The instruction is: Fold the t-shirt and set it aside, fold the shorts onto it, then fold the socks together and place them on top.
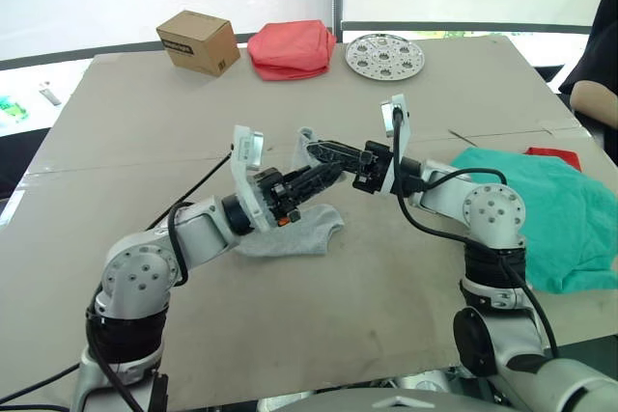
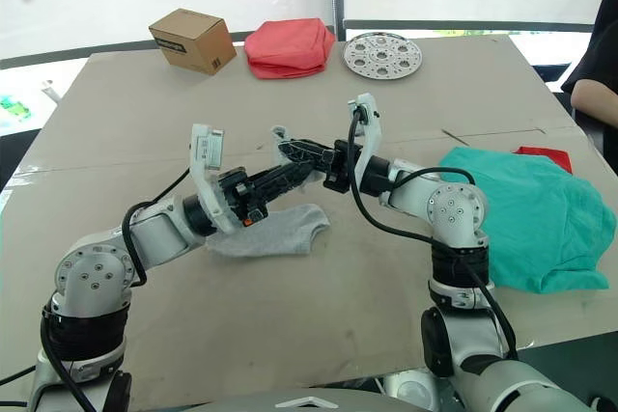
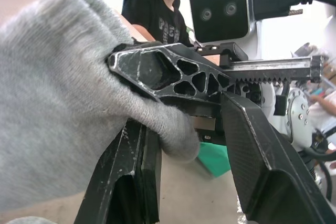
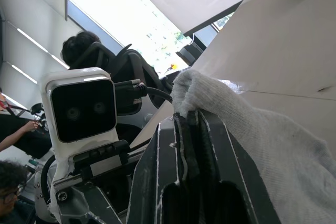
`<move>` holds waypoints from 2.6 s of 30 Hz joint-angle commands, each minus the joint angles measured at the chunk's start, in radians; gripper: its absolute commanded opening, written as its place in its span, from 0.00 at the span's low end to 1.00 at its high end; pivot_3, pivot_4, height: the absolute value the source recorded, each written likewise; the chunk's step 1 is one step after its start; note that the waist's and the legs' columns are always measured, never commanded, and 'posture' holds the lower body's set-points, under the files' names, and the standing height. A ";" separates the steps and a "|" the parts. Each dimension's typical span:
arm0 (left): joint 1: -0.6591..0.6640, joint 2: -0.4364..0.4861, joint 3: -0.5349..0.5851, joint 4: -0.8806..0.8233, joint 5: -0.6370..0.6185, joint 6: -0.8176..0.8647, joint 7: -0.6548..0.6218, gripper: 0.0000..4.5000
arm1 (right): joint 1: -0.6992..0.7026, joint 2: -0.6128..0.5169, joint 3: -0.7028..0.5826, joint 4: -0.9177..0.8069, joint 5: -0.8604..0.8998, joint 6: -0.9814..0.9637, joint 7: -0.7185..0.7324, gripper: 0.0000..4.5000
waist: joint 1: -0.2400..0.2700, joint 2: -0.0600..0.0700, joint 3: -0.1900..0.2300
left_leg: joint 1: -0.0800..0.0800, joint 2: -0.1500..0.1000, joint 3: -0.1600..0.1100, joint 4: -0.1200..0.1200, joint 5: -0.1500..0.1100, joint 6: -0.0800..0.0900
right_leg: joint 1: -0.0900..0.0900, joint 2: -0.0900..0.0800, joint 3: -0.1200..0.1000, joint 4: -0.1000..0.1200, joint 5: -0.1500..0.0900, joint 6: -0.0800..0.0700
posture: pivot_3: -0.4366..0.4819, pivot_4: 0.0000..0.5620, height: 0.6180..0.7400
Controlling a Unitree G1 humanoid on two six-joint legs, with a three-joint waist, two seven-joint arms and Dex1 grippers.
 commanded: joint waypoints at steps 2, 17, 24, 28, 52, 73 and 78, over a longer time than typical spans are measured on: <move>-0.005 0.082 0.002 -0.017 0.117 -0.022 -0.134 0.30 | 0.001 0.000 -0.020 -0.023 0.095 0.035 0.018 0.00 | 0.000 0.000 0.000 | 0.000 0.000 0.000 0.000 0.000 0.000 | 0.000 0.000 0.000 0.000 0.000 0.000 | 0.48 0.27 1.00; -0.012 0.201 0.084 0.065 0.015 0.006 -0.350 0.30 | 0.024 -0.012 -0.053 -0.029 0.292 0.063 0.016 0.00 | -0.001 0.001 0.001 | -0.001 0.001 -0.001 0.000 -0.002 0.003 | 0.000 0.001 -0.001 -0.001 -0.001 0.002 | 0.48 0.27 1.00; -0.026 0.195 0.098 0.081 0.043 0.020 -0.366 0.80 | 0.023 -0.034 -0.043 -0.023 0.343 0.053 -0.008 0.00 | -0.001 0.002 0.002 | 0.000 0.002 0.000 -0.001 -0.002 0.003 | 0.000 0.001 0.000 -0.001 -0.002 0.003 | 0.48 0.27 1.00; -0.027 0.174 0.101 0.070 0.045 0.016 -0.365 0.80 | 0.025 -0.042 -0.031 -0.024 0.346 0.042 -0.013 0.00 | -0.001 0.002 0.001 | -0.001 0.002 0.000 -0.001 -0.002 0.003 | 0.000 0.001 0.000 -0.002 -0.002 0.003 | 0.48 0.27 1.00; -0.100 0.282 -0.013 0.114 0.290 -0.044 -0.626 0.00 | 0.078 -0.196 0.073 -0.089 0.157 -0.090 0.055 0.41 | 0.001 0.002 0.001 | -0.001 0.002 0.000 -0.001 -0.002 0.003 | 0.000 0.001 -0.001 -0.002 -0.003 0.001 | 0.48 0.27 1.00; -0.885 0.196 -0.488 1.219 1.043 -2.048 -1.272 0.00 | 0.200 -0.335 0.025 -0.168 0.022 -0.244 0.123 0.62 | 0.026 0.001 0.002 | -0.008 0.003 0.005 0.002 -0.006 0.010 | -0.006 -0.001 -0.001 -0.003 0.002 0.003 | 0.48 0.27 1.00; -0.817 0.239 -0.577 1.279 1.053 -2.138 -1.272 0.00 | 0.196 -0.328 0.033 -0.155 0.004 -0.255 0.128 0.62 | 0.020 0.002 0.002 | -0.006 0.002 0.006 0.003 -0.007 0.012 | -0.004 -0.002 0.000 -0.003 0.002 0.004 | 0.48 0.27 1.00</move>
